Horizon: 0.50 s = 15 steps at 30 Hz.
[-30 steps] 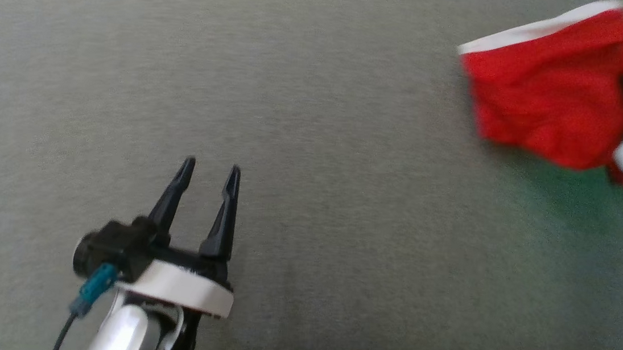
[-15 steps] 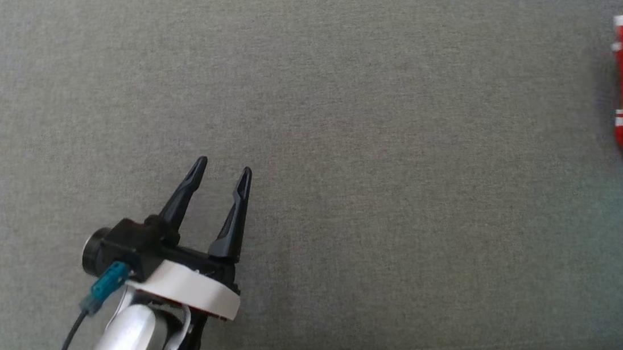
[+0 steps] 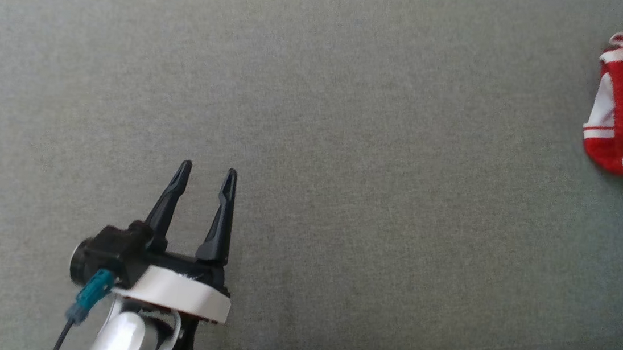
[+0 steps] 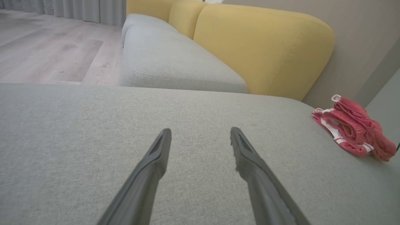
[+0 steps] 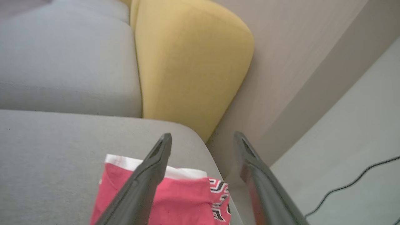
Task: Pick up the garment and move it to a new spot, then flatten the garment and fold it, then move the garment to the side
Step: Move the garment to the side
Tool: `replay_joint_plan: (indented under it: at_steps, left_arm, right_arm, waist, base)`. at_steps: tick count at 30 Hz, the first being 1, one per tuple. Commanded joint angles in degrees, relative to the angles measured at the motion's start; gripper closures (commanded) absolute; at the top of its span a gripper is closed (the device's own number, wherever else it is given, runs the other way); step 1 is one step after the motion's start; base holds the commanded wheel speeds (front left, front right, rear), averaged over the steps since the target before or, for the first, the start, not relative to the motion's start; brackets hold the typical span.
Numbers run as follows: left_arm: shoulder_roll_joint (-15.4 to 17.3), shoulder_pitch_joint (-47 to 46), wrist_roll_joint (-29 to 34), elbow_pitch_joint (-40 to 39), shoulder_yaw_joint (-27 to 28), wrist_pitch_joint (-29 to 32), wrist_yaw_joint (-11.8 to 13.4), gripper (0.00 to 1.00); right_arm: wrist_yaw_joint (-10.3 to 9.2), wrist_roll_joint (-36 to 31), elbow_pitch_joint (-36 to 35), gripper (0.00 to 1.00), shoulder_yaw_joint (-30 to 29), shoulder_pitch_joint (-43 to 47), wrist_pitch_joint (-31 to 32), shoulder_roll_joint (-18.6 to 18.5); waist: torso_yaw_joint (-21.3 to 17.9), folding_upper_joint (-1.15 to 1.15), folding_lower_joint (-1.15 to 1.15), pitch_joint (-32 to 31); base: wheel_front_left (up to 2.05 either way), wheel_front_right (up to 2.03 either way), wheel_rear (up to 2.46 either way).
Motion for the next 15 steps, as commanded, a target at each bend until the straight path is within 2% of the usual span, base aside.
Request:
replay_joint_plan:
  at_steps: [1,8,11,15]
  left_arm:
    - [0.0,0.3,-0.9,-2.2,2.2,-0.4,0.8,0.0]
    - [0.0,3.8,-1.1,-0.2,4.0,-0.4,4.4,0.0]
    - [0.0,4.6,-0.4,1.8,5.1,-0.4,4.9,0.0]
    - [0.0,5.0,1.1,4.9,6.7,-0.4,4.7,0.0]
  right_arm:
    - [0.39,1.6,-4.4,0.0,1.5,2.6,-1.6,0.0]
    - [0.39,6.7,-17.9,0.0,6.6,16.7,-4.4,3.8]
    - [0.39,7.0,-22.6,0.0,7.5,23.3,-6.5,6.6]
    - [0.39,6.4,-24.2,0.0,7.9,31.6,-12.3,12.3]
  waist:
    - [1.1,0.0,0.0,-2.6]
    - [5.9,0.0,0.0,-8.6]
    - [8.1,0.0,0.0,-10.2]
    - [10.4,0.0,0.0,-12.2]
  base:
    - [0.0,0.0,0.0]
    - [0.0,0.0,0.0]
    - [0.0,0.0,0.0]
    - [0.0,0.0,0.0]
